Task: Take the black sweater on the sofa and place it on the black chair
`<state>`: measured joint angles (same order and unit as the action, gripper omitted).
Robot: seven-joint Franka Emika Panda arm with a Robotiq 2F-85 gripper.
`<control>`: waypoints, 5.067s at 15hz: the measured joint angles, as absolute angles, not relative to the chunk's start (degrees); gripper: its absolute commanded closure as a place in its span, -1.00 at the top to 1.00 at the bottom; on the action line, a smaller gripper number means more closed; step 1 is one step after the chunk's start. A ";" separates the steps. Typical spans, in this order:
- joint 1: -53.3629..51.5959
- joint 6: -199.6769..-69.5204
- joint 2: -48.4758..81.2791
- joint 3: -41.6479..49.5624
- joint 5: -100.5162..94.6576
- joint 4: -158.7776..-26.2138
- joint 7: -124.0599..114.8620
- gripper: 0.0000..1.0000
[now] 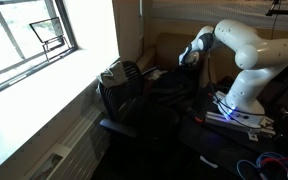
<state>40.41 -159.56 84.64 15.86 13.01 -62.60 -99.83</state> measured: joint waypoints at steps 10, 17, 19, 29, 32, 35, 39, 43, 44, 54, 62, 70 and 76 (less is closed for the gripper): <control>41.11 -162.72 84.61 16.07 16.00 -63.18 -100.34 -1.00; 44.25 -169.42 84.55 10.22 21.61 -61.61 -99.84 -1.00; 47.52 -167.52 84.33 4.93 21.81 -59.72 -98.18 -0.48; 47.54 -161.90 84.40 6.81 19.66 -57.71 -99.18 0.30; 44.63 -161.36 84.80 11.50 19.67 -58.84 -102.08 0.65; 44.28 -161.38 84.79 12.02 19.67 -58.98 -102.36 1.00; 44.36 -158.47 84.90 9.66 20.21 -59.65 -102.23 1.00; 44.22 -157.15 85.04 9.17 20.54 -61.51 -102.87 1.00; 44.25 -157.15 85.04 9.17 20.55 -61.56 -102.88 1.00; 39.94 -165.69 85.05 17.00 20.53 -65.45 -110.55 1.00; 42.39 -173.45 84.62 12.27 21.19 -63.94 -109.86 1.00; 43.96 -173.77 84.45 9.96 21.90 -62.06 -109.70 1.00; 44.07 -169.96 84.65 9.51 24.37 -62.28 -111.25 1.00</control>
<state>44.07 -169.96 84.65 9.51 24.37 -62.28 -111.25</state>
